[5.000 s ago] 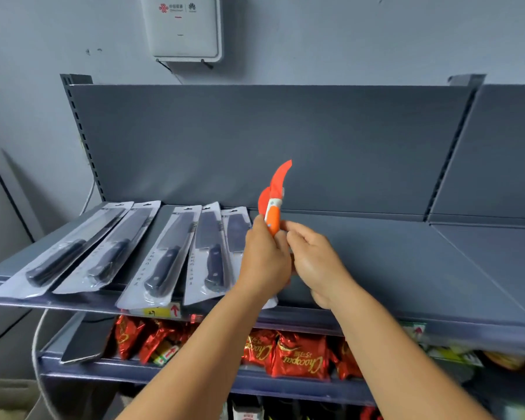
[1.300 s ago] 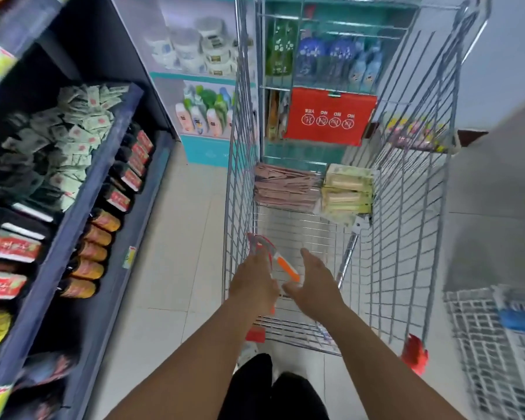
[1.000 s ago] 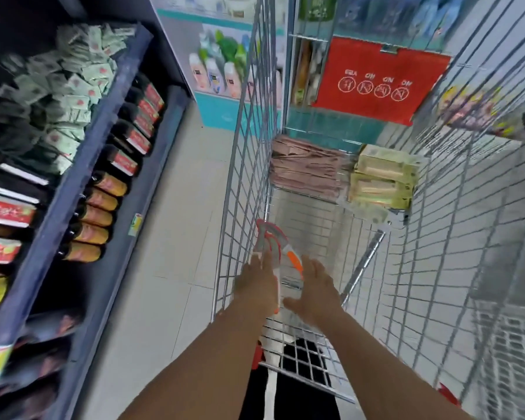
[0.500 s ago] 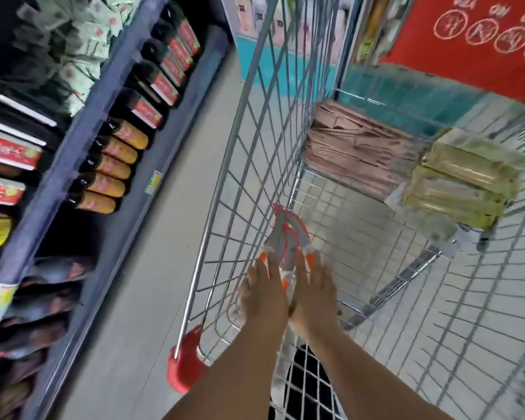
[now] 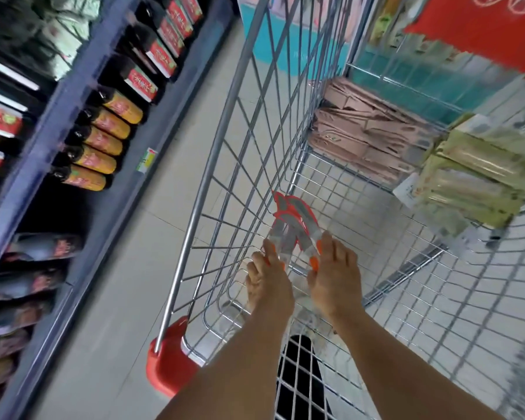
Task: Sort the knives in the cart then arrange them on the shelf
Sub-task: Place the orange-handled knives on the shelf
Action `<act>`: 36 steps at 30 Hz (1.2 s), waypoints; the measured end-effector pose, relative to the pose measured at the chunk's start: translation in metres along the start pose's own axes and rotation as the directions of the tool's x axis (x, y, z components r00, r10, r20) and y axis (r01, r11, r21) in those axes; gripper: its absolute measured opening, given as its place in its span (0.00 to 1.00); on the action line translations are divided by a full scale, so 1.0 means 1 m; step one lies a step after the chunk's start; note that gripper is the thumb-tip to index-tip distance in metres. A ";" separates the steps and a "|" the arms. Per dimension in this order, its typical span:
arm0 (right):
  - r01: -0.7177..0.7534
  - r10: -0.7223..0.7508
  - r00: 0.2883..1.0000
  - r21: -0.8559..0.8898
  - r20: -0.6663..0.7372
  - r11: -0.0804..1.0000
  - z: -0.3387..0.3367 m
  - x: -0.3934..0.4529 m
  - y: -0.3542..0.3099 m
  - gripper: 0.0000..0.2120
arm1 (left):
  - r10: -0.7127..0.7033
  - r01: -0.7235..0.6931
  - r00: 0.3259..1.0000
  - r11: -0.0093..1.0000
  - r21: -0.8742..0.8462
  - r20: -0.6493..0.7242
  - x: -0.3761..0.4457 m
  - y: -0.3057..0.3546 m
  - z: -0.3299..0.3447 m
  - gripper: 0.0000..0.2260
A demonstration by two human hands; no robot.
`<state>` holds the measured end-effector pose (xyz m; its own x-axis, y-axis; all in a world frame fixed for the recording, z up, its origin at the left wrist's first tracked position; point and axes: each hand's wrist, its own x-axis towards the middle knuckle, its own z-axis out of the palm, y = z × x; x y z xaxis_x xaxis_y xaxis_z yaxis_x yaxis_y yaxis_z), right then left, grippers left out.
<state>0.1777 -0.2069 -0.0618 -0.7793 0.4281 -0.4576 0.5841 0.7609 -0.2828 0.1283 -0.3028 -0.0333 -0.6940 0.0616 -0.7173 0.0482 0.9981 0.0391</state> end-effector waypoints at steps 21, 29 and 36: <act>-0.192 0.182 0.981 0.328 0.062 0.925 -0.095 -0.026 -0.008 0.34 | 0.077 -0.096 0.994 0.955 -0.279 -0.078 -0.050 0.028 -0.060 0.28; 0.017 0.042 0.991 0.427 -0.128 0.904 -0.197 -0.067 -0.047 0.31 | 0.130 -0.309 0.929 0.786 -0.535 -0.346 -0.124 0.032 -0.142 0.27; 0.274 -0.128 0.935 0.445 -0.332 0.853 -0.259 -0.119 -0.126 0.31 | 0.084 -0.490 0.793 0.678 -0.548 -0.604 -0.183 -0.024 -0.213 0.27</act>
<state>0.1377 -0.2275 0.2467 -0.8783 0.4648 -0.1123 0.3854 0.5490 -0.7417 0.1015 -0.3362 0.2453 -0.9797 0.1376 -0.1455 -0.0213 0.6508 0.7590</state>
